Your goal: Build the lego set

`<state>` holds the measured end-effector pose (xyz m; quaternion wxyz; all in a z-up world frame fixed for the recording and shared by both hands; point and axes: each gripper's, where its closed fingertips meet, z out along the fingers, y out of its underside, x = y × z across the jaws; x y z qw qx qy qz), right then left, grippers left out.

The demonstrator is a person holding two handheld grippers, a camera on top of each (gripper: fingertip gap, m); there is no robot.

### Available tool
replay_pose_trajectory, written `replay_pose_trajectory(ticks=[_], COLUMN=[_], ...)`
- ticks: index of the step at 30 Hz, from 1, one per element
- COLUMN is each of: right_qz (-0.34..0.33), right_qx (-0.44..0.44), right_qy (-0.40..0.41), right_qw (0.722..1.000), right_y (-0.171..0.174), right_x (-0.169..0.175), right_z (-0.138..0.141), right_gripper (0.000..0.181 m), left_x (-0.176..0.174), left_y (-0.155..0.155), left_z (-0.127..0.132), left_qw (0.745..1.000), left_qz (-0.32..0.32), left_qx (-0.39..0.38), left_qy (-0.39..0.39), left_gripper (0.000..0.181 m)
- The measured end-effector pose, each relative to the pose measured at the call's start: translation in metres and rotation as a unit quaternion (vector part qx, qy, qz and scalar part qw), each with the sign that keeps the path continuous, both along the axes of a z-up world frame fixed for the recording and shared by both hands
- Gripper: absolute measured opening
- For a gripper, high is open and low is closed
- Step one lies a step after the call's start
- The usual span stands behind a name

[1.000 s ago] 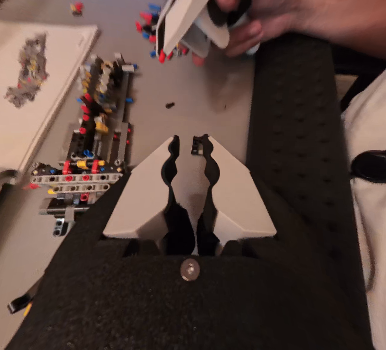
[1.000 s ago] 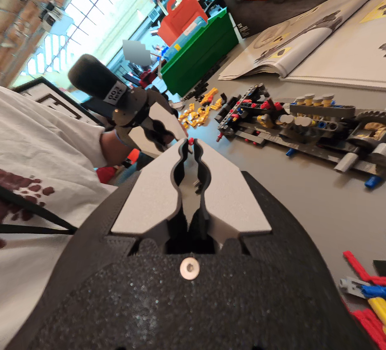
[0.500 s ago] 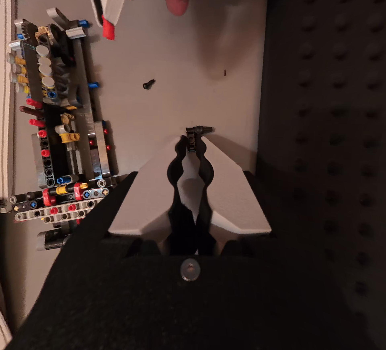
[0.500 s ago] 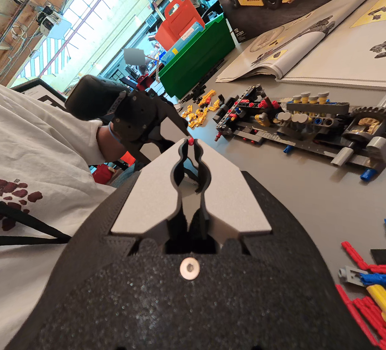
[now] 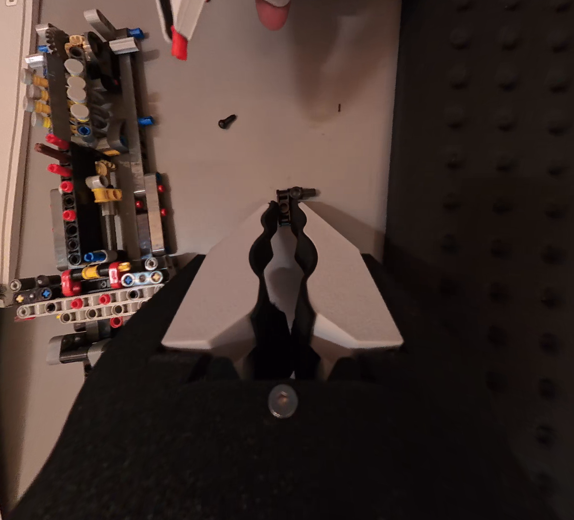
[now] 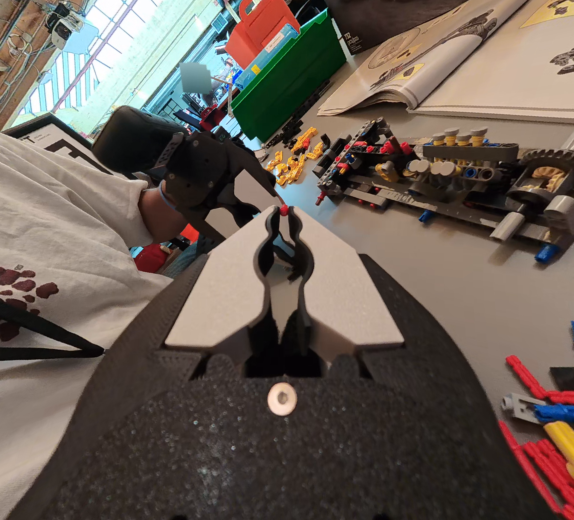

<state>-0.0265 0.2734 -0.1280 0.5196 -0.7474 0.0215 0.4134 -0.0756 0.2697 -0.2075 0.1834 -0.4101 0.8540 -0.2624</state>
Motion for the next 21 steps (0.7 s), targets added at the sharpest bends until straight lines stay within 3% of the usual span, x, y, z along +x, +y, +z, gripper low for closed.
replay_pose_trajectory(ticks=[1, 8, 16, 21], right_qz=[-0.001, -0.012, -0.008, -0.011], right_qx=[0.000, 0.002, -0.002, -0.002], right_qy=[0.000, 0.000, -0.005, -0.009], right_qw=[1.000, 1.000, 1.000, 1.000], right_y=[0.000, 0.001, 0.001, 0.001], right_x=[0.000, 0.005, 0.003, 0.003], right_z=[0.000, 0.001, -0.001, -0.002], right_gripper=[0.003, 0.004, 0.004, 0.004], left_x=[0.002, 0.018, 0.025, 0.029], left_y=[0.003, 0.028, 0.058, 0.059], left_z=[0.000, 0.028, 0.053, 0.057], left_qw=[1.000, 0.991, 0.974, 0.970], left_qz=[0.006, 0.094, 0.145, 0.154], left_qx=[0.004, -0.052, 0.039, 0.043], left_qy=[-0.006, -0.075, -0.167, -0.182], left_gripper=[0.006, 0.006, 0.005, 0.006])
